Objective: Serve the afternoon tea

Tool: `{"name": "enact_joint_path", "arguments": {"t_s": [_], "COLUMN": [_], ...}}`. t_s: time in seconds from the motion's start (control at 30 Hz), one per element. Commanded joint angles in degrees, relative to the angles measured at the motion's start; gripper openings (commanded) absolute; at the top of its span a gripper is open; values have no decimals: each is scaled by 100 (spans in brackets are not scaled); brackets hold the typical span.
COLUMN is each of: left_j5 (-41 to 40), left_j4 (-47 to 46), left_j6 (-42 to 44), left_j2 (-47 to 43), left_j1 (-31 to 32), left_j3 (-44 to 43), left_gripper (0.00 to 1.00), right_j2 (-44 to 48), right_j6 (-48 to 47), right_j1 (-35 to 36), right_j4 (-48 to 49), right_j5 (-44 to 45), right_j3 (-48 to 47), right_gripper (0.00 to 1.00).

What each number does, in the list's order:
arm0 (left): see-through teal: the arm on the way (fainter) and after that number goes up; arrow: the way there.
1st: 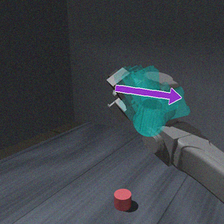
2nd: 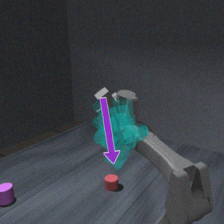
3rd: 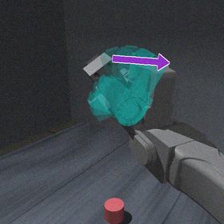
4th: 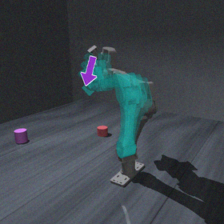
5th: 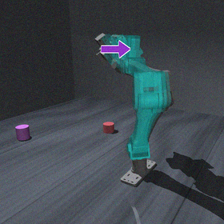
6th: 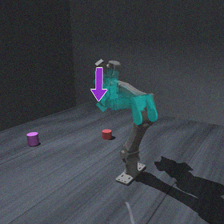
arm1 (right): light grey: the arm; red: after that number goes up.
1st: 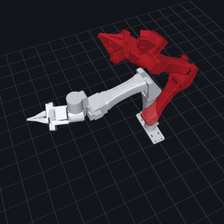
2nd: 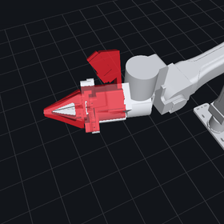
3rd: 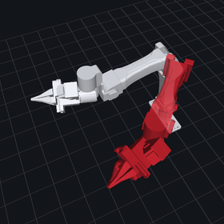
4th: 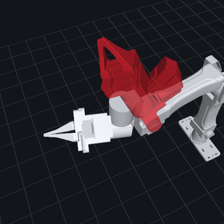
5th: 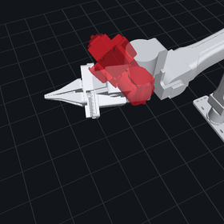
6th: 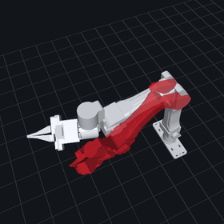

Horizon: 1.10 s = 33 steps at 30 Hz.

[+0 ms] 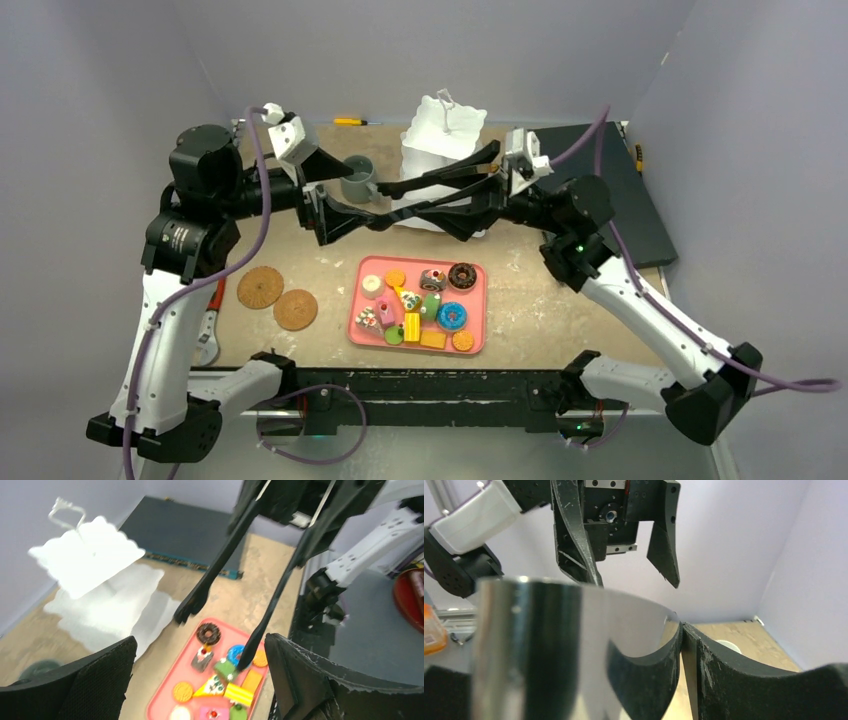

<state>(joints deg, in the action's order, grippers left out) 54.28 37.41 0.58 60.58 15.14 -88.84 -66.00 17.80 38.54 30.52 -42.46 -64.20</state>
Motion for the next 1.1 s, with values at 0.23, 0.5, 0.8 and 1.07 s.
{"name": "enact_joint_path", "arguments": {"t_s": [0.23,0.5,0.8,1.07], "left_j5": [-2558,-3673,-3691,-3292], "left_j4": [1051,-163,-1420,-2140], "left_j6": [1406,1304,1229,1026], "left_j2": [471,1715,3006,3722], "left_j1": [-65,-68,-63,-38], "left_j3": [1252,2853,3107,3255], "left_gripper": [93,73,60,53], "right_j2": [1265,1967,2458,2695], "right_j6": [-855,-911,-959,-1039], "right_j1": [-198,-201,-198,-202], "right_j4": [-1090,-1475,-1819,-2175], "right_j5": [802,1055,1486,1751], "right_j3": [1049,1443,1736,1733], "right_gripper": [64,64,65,66]}}
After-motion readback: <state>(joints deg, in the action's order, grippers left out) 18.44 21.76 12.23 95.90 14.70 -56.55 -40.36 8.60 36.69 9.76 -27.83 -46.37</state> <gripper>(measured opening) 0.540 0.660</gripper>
